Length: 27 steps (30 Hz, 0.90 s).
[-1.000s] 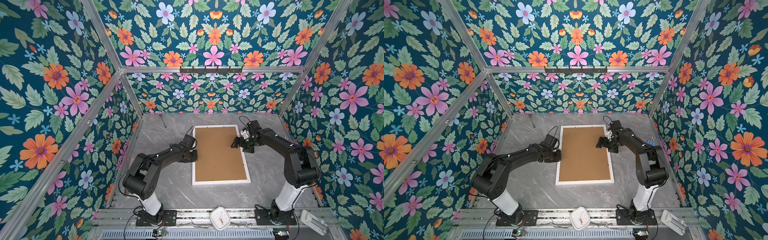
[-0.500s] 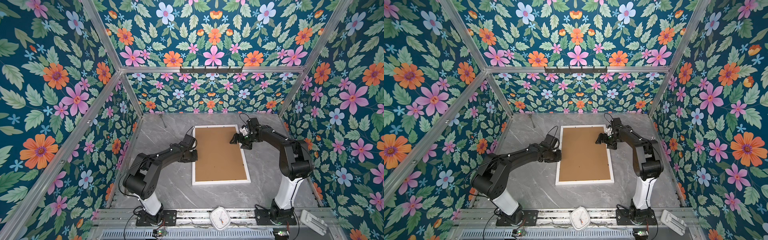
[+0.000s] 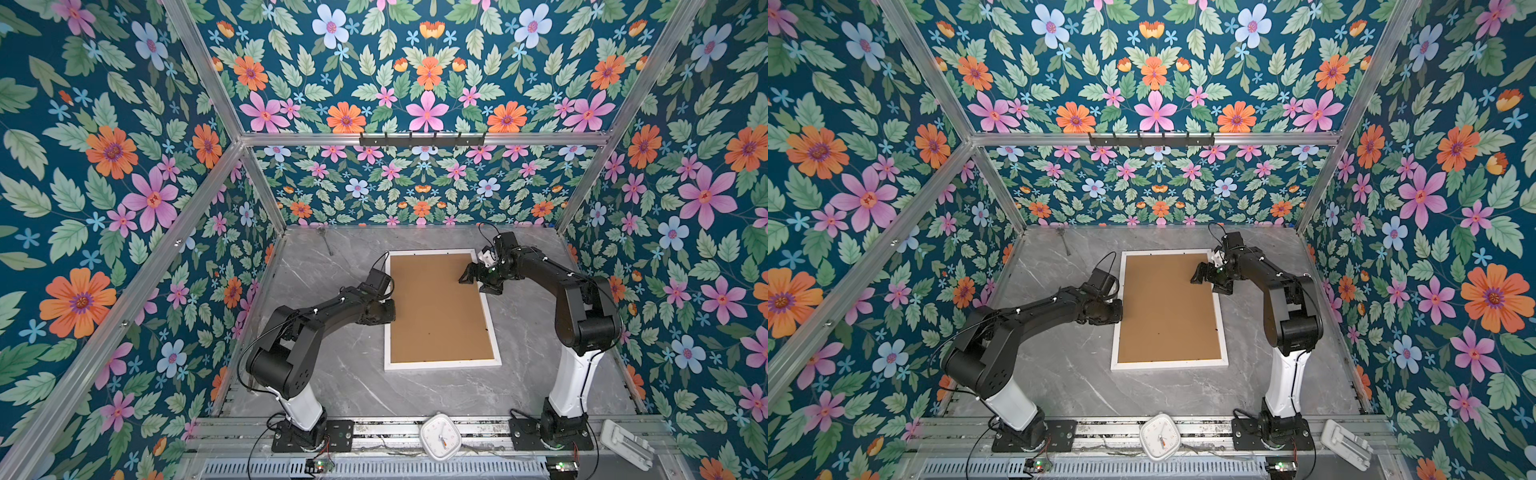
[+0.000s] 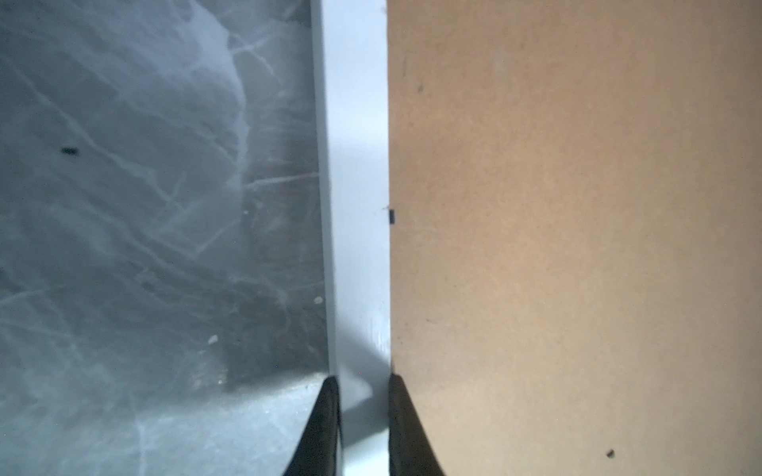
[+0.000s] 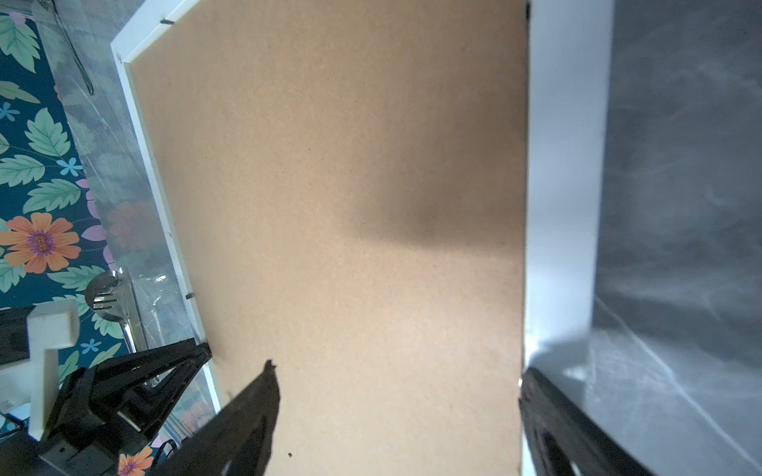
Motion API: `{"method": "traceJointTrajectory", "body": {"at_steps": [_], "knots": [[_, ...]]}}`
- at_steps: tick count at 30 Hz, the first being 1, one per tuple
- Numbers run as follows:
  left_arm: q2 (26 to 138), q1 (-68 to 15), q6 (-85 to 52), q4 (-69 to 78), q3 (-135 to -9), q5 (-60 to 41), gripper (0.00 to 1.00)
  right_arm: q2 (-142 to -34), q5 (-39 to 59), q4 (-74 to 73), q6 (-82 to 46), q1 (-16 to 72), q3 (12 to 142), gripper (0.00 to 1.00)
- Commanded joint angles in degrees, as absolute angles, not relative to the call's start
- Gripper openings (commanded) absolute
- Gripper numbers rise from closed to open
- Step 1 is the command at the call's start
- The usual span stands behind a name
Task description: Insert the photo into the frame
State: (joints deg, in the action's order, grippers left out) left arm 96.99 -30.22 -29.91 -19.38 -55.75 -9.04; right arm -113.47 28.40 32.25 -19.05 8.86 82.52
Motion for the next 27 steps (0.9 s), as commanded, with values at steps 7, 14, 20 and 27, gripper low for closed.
{"method": "traceJointTrajectory", "body": {"at_steps": [7, 14, 20, 27], "knots": [[98.09, -30.32, -28.74, -24.52, -55.74, -9.4, 0.11, -112.72, 28.7, 31.98, -18.87, 9.54, 79.54, 0.9], [98.07, -30.67, -28.82, -24.52, -55.63, -9.27, 0.11, -112.35, 27.16, 30.21, -19.94, 10.89, 77.45, 0.9], [98.09, -30.67, -28.78, -24.69, -55.72, -9.32, 0.1, -111.42, 25.73, 30.09, -20.65, 10.77, 78.17, 0.9], [98.17, -30.67, -28.56, -24.96, -55.46, -9.04, 0.1, -113.44, 27.16, 31.86, -20.93, 8.66, 84.67, 0.9]]}}
